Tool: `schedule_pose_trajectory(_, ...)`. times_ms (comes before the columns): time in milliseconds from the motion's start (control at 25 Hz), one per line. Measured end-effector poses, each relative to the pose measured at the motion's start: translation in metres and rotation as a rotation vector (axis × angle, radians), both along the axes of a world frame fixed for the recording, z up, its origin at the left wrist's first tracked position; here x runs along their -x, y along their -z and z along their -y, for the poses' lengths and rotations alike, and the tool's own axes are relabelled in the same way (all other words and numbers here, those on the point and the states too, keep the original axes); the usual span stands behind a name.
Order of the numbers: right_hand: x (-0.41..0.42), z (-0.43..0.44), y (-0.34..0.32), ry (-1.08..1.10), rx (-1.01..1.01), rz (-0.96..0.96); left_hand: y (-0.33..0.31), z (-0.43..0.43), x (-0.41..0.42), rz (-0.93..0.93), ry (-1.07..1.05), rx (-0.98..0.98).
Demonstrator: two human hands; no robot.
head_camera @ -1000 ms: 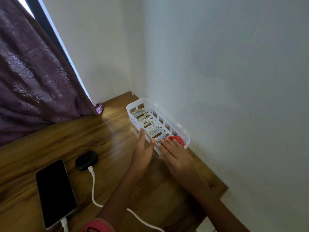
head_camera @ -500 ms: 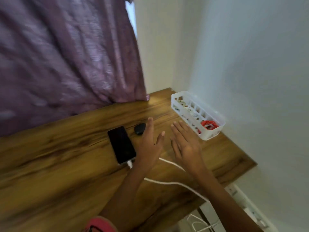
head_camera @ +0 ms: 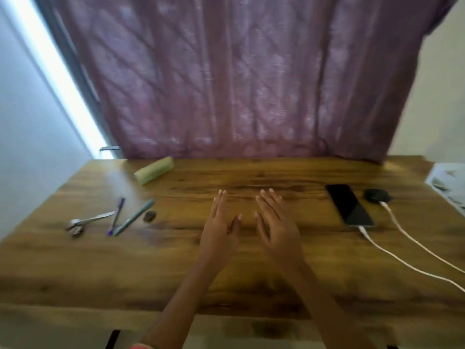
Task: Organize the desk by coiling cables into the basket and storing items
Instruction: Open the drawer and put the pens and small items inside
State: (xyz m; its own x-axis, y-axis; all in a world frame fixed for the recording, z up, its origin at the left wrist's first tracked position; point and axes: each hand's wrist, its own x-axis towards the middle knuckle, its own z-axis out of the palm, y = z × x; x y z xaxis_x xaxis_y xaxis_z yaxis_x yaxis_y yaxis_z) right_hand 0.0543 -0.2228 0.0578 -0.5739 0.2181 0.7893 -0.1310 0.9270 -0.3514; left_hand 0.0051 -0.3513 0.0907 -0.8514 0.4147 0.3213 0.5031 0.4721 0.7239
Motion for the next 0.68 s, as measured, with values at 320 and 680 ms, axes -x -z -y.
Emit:
schedule_pose_trajectory(320,0.077,0.140,0.010,-0.248,-0.056,0.064,0.021,0.149,0.039,0.064,-0.295,0.004)
schedule_pose_trajectory(680,0.101,0.229,0.025,-0.229,-0.090,0.093,0.032,0.234,0.061,0.083,-0.263,0.106)
